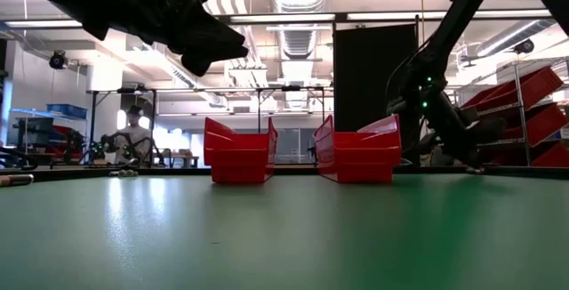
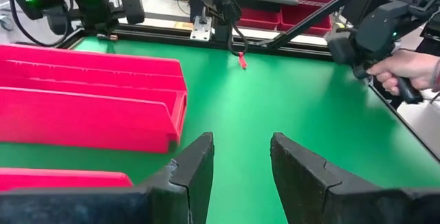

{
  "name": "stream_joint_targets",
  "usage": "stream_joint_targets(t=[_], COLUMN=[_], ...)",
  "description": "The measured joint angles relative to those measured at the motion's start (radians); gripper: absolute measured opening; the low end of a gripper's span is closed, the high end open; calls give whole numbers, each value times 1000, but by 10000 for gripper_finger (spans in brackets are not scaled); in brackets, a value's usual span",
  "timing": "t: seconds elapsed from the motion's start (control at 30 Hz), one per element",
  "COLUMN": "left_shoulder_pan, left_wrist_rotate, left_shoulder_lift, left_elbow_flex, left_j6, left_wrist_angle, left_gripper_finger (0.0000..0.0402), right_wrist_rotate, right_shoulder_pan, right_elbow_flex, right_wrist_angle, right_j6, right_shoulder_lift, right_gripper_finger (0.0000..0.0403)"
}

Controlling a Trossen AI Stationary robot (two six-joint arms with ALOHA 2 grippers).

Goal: Sort batteries
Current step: Put the brown battery into the left red bin

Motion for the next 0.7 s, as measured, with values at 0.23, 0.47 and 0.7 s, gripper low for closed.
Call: stream_joint_targets(t=[0.23,0.47,0.7], left_shoulder_pan=[0,-2,-2], left_wrist_rotate=[0,1,1], left_shoulder_lift=[-2,-7,-11], left_elbow_flex=[0,0,0], left_j6=[7,3,-1], left_wrist_angle=[-25,-25,-18], left_gripper_finger=[126,126,126], right_wrist_rotate=[-135,-90,-215], right_shoulder_pan=[60,62,71], right_elbow_flex=[16,58,85], right_wrist_angle=[2,-8,5], right_j6=[-12,-177,-855], right_shoulder_lift=[-49,-126,-134], right_gripper_finger=[11,12,15])
